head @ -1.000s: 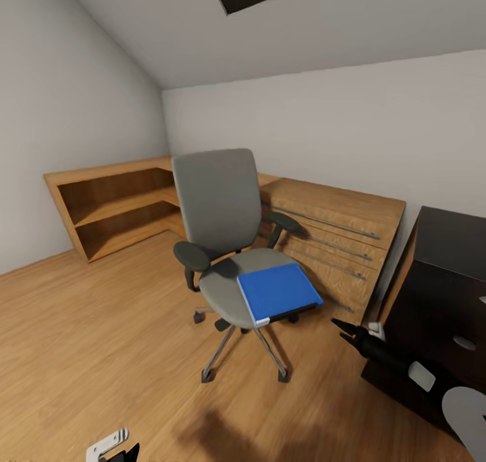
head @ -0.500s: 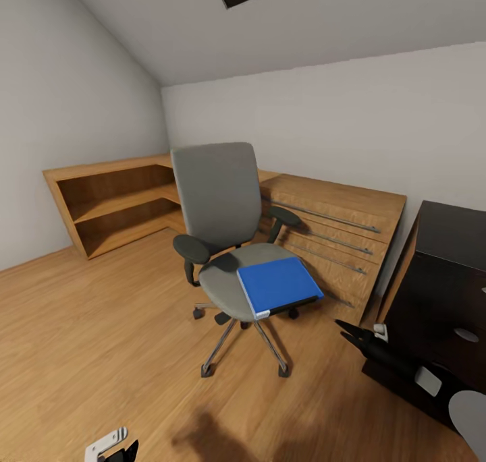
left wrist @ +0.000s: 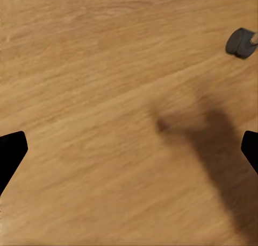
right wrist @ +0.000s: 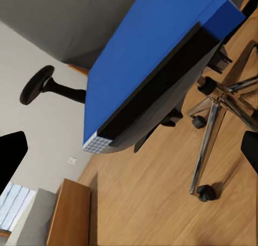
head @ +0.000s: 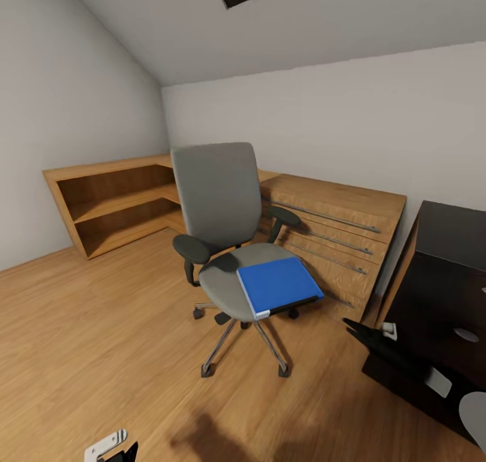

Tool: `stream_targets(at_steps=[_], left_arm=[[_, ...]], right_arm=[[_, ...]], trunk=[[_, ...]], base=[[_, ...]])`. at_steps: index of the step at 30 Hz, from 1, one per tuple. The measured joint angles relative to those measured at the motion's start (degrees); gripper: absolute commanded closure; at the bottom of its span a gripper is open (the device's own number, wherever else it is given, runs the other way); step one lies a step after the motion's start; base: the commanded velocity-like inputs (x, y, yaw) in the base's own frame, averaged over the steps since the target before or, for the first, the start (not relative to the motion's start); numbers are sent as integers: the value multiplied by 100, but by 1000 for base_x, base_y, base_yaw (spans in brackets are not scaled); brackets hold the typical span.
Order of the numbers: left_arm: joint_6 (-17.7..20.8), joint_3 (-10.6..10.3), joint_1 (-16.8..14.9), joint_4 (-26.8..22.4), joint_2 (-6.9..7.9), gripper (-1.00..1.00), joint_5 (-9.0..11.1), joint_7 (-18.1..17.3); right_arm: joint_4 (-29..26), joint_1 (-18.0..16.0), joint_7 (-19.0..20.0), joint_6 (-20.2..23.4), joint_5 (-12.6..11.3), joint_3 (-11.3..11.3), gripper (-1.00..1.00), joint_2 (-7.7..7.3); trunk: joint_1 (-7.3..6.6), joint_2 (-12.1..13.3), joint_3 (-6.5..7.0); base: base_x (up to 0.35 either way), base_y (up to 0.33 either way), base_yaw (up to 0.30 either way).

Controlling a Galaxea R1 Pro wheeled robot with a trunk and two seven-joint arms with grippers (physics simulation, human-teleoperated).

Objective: In the bedroom, organize the workspace by keeping the computer under the desk, ensuring the monitor is on the desk, placing the keyboard on the desk next to the monitor, placing the mouse on the desk next to the keyboard, moving the folder from the swivel chair onto the desk next to the mouse, stacking the notebook on top of the folder with the pen on top of the notebook, and positioning the swivel chair next to the desk.

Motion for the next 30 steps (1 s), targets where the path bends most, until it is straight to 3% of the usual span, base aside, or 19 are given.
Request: stream_targets(at_steps=[30], left_arm=[[-464, 8, 1, 261, 6, -100, -24, -8]], right_arm=[[11, 7, 58, -169, -19, 2, -100, -15]], trunk=[[0, 0, 0]], base=[[50, -47, 0]])
